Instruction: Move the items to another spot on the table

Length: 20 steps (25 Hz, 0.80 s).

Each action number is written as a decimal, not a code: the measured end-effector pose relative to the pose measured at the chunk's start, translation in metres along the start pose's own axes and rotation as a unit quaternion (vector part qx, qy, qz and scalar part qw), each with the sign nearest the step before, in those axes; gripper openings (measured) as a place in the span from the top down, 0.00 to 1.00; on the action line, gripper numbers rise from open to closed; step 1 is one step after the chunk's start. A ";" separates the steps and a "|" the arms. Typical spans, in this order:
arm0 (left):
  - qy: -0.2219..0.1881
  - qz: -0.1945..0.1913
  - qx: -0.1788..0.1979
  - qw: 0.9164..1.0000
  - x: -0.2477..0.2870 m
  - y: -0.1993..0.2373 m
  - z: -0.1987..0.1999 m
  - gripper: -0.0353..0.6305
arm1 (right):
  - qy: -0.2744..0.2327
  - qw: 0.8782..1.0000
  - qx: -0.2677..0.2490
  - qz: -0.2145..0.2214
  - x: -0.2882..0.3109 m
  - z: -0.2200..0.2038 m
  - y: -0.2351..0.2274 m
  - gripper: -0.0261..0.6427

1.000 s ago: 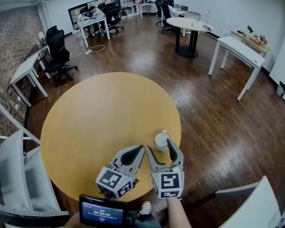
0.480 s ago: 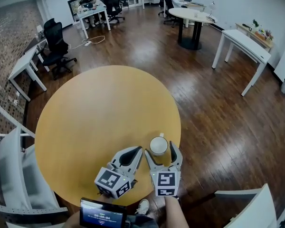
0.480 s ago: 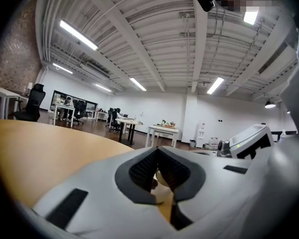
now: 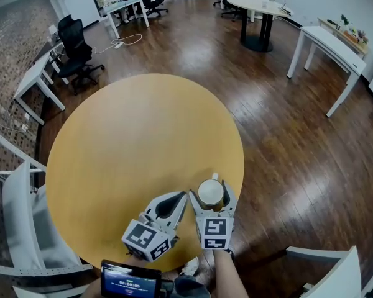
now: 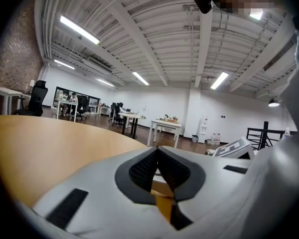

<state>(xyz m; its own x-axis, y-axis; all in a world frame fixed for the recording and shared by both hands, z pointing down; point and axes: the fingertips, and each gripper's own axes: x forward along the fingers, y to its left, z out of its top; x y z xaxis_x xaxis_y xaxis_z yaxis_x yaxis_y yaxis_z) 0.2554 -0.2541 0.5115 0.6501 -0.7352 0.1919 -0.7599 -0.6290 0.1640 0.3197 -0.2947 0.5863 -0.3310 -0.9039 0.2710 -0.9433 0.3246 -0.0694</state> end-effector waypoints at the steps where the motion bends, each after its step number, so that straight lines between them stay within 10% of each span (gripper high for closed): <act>1: 0.002 0.003 0.000 1.000 0.000 0.003 -0.001 0.94 | 0.003 1.000 -0.004 0.001 0.003 -0.001 0.000 0.31; 20: 0.006 0.019 -0.002 1.000 -0.009 0.016 -0.004 0.94 | -0.006 1.000 -0.011 0.000 0.006 0.003 -0.003 0.35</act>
<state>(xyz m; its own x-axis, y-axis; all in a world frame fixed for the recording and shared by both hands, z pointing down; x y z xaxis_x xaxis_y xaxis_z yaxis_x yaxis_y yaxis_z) 0.2376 -0.2566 0.5159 0.6204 -0.7556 0.2102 -0.7842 -0.5994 0.1603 0.3204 -0.3023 0.5857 -0.3311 -0.9070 0.2602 -0.9427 0.3301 -0.0490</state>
